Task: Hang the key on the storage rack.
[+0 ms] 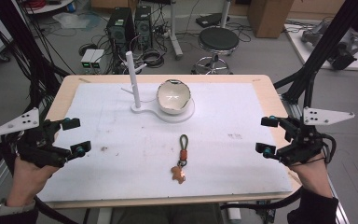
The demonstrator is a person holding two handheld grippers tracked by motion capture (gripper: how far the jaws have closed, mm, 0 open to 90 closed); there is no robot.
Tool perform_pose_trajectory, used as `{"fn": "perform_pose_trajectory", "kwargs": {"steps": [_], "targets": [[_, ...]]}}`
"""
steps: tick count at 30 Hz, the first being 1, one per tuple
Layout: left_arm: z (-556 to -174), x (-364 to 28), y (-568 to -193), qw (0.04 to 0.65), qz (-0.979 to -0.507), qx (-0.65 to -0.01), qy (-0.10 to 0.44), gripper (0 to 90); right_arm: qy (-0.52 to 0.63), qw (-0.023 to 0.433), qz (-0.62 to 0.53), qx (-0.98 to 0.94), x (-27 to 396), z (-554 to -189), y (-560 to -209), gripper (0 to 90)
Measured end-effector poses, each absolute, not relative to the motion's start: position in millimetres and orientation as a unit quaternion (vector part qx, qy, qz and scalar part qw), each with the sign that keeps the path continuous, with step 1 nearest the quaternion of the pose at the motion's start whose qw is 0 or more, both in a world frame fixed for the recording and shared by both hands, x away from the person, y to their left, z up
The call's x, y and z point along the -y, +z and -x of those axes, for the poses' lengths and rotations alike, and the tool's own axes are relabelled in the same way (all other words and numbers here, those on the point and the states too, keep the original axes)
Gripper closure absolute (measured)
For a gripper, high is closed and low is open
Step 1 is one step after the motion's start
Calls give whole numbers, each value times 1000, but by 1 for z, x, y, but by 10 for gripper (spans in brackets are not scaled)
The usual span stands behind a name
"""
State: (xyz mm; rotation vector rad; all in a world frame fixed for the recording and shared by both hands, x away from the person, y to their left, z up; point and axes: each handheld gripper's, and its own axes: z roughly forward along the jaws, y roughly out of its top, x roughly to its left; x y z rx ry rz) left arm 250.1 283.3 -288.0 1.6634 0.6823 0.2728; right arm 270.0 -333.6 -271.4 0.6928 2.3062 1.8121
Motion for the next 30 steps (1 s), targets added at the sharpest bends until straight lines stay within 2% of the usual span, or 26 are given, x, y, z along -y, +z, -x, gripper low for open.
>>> {"fn": "perform_pose_trajectory", "kwargs": {"steps": [12, 27, 30], "targets": [[-244, -287, -289, 611, -721, -303, 124, 17, 592, 64, -230, -770, 319, -280, -274, 24], [-238, -291, -307, 598, -722, -323, 125, 17, 555, 89, -230, -794, 236, -329, -287, 24], [-238, -291, -308, 596, -723, -324, 126, 17, 548, 83, -229, -800, 220, -340, -294, 24]]}}
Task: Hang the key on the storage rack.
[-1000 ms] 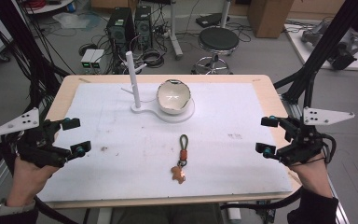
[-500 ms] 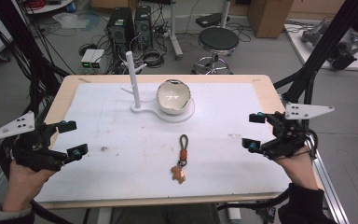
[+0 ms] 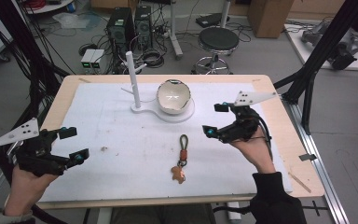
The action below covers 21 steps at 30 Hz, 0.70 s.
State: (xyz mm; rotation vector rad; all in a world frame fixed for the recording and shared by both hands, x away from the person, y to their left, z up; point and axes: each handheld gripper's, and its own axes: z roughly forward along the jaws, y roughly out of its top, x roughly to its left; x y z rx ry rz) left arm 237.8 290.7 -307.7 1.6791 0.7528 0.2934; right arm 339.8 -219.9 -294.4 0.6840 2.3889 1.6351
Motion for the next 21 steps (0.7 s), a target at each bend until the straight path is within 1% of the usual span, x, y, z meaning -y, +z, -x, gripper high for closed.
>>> {"fn": "perform_pose_trajectory", "kwargs": {"steps": [4, 7, 9, 17, 21], "targets": [[-237, -290, -308, 595, -724, -324, 127, 17, 540, 74, -228, -807, 201, -350, -301, 24], [-237, -290, -308, 595, -725, -323, 125, 17, 533, 76, -233, -810, 193, -356, -303, 24], [-237, -290, -308, 596, -726, -321, 125, 17, 529, 73, -236, -812, 190, -361, -305, 24], [-238, -290, -309, 595, -726, -323, 121, 17, 486, 85, -268, -828, 184, -376, -324, 29], [-238, -288, -310, 595, -727, -322, 119, 17, 471, 66, -290, -830, 184, -386, -343, 52]]}}
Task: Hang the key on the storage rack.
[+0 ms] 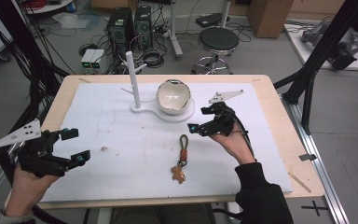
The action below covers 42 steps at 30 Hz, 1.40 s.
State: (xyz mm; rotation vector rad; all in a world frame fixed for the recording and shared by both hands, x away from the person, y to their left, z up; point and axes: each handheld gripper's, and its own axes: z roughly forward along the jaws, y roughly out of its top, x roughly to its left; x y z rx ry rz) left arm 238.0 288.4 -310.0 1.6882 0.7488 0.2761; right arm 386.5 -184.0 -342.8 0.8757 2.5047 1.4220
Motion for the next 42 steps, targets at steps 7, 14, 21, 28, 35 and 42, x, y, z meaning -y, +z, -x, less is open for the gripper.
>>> {"fn": "perform_pose_trajectory", "kwargs": {"steps": [7, 14, 21, 28, 35, 42], "targets": [[-239, -288, -310, 595, -727, -323, 118, 17, 441, 59, -317, -838, 178, -398, -371, 51], [-239, -288, -310, 595, -727, -323, 116, 17, 390, 60, -328, -858, 159, -406, -392, 52], [-240, -287, -312, 593, -730, -321, 113, 17, 343, 57, -346, -872, 149, -418, -414, 61], [-240, -288, -313, 594, -728, -325, 113, 17, 324, 53, -344, -880, 144, -420, -423, 167], [-240, -288, -313, 593, -727, -325, 113, 17, 313, 51, -335, -887, 139, -418, -426, 302], [-240, -288, -314, 591, -729, -327, 114, 17, 302, 79, -331, -890, 137, -416, -428, 470]]}}
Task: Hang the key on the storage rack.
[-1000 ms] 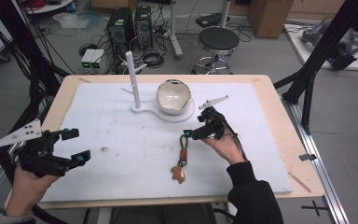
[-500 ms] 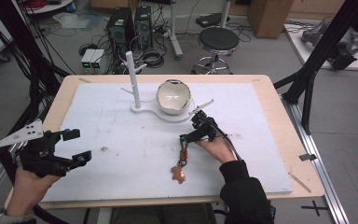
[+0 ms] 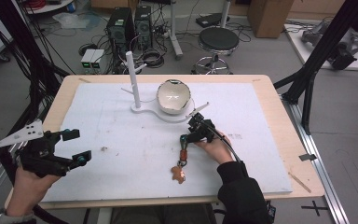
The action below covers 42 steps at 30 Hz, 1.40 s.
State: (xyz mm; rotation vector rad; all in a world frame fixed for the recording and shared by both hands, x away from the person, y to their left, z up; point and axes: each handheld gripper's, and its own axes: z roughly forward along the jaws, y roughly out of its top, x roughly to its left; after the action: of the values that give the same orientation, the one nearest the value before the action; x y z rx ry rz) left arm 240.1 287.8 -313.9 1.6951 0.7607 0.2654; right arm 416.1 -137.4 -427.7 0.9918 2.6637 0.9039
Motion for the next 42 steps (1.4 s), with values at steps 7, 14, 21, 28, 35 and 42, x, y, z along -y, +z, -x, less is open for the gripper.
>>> {"fn": "perform_pose_trajectory", "kwargs": {"steps": [7, 14, 21, 28, 35, 42], "targets": [[-240, -287, -313, 590, -728, -328, 117, 17, 293, 102, -318, -896, 132, -408, -427, 590], [-240, -287, -314, 589, -729, -327, 116, 17, 298, 88, -304, -900, 129, -404, -426, 822], [-240, -288, -313, 589, -728, -329, 118, 17, 305, 80, -305, -899, 132, -405, -424, 836], [-240, -288, -313, 589, -728, -329, 120, 17, 370, 102, -300, -874, 144, -396, -391, 846], [-239, -288, -313, 590, -725, -332, 126, 17, 434, 152, -294, -838, 162, -382, -347, 851], [-239, -290, -312, 589, -725, -332, 128, 17, 471, 188, -277, -816, 166, -367, -295, 851]]}}
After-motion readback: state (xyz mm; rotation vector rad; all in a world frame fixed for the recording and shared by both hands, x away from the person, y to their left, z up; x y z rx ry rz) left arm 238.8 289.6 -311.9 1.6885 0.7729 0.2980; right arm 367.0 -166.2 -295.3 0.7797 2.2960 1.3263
